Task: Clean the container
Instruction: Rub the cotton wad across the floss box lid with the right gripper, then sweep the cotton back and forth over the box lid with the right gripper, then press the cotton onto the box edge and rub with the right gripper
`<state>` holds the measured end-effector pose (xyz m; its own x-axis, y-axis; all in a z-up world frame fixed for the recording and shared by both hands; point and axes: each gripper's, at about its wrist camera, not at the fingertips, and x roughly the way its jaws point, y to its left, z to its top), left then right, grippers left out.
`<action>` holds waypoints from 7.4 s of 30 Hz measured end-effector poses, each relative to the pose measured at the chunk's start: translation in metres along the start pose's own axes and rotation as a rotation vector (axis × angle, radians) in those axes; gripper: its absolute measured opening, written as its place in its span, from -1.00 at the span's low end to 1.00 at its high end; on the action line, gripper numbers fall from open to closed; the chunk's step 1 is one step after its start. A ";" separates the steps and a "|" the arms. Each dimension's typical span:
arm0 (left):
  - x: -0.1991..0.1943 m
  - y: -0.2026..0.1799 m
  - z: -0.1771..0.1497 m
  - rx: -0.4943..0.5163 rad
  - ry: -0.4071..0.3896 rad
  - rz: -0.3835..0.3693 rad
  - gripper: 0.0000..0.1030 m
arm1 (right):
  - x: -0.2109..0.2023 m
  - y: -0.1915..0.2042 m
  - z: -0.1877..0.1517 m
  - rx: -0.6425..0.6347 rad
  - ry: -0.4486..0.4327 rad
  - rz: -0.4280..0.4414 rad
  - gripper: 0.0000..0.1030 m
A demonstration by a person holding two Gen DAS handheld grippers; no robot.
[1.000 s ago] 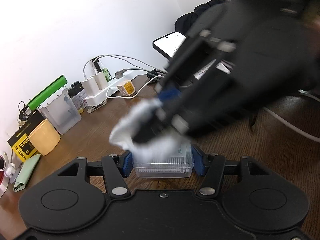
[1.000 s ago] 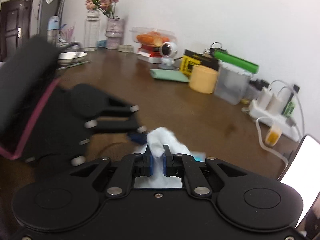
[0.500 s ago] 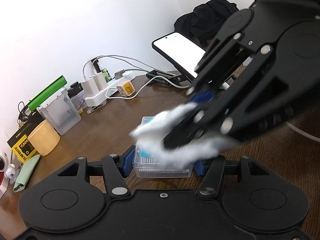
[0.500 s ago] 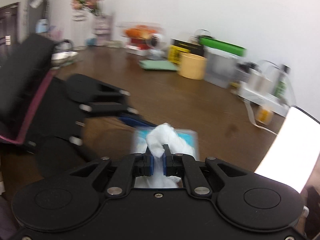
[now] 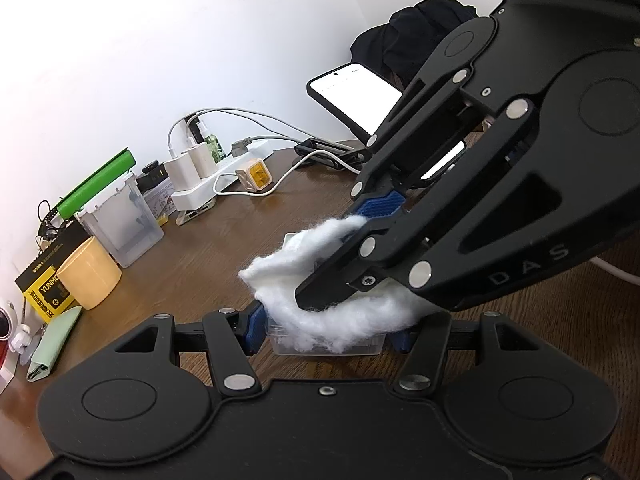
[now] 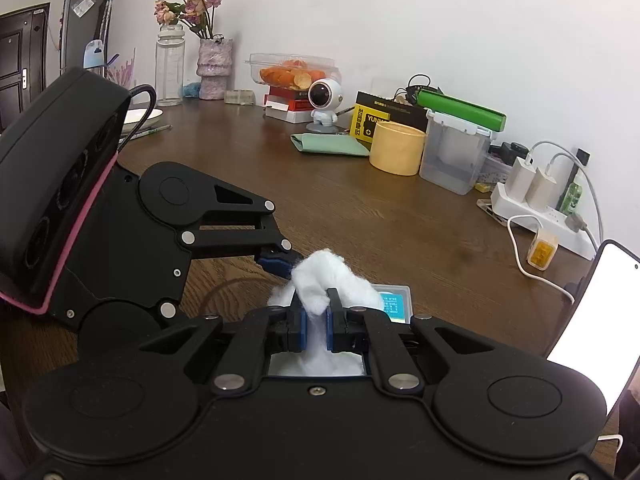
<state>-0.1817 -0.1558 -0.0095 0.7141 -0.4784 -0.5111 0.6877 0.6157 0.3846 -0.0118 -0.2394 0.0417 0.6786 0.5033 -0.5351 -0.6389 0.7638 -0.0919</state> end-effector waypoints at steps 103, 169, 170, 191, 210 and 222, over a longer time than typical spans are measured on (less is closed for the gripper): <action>0.054 0.053 0.006 0.008 0.004 0.000 0.11 | -0.012 -0.017 -0.012 -0.074 0.053 -0.023 -0.84; 0.039 0.031 0.005 0.022 -0.001 0.013 0.11 | 0.005 -0.007 0.000 -0.009 0.006 -0.141 -0.88; 0.038 0.031 0.005 0.022 -0.001 0.013 0.11 | 0.004 -0.011 -0.002 0.001 0.016 -0.155 -0.88; 0.034 0.028 0.005 0.034 -0.006 0.006 0.11 | -0.010 -0.019 -0.011 0.008 0.024 -0.176 -0.89; 0.032 0.026 0.005 0.036 -0.005 0.008 0.11 | -0.018 -0.018 -0.014 0.008 0.055 -0.102 -0.89; 0.030 0.023 0.004 0.037 -0.005 0.009 0.11 | 0.005 -0.022 -0.002 -0.028 0.043 -0.212 -0.89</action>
<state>-0.1437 -0.1589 -0.0130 0.7206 -0.4765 -0.5036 0.6858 0.5964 0.4171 0.0055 -0.2542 0.0395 0.7833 0.3142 -0.5363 -0.4936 0.8388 -0.2296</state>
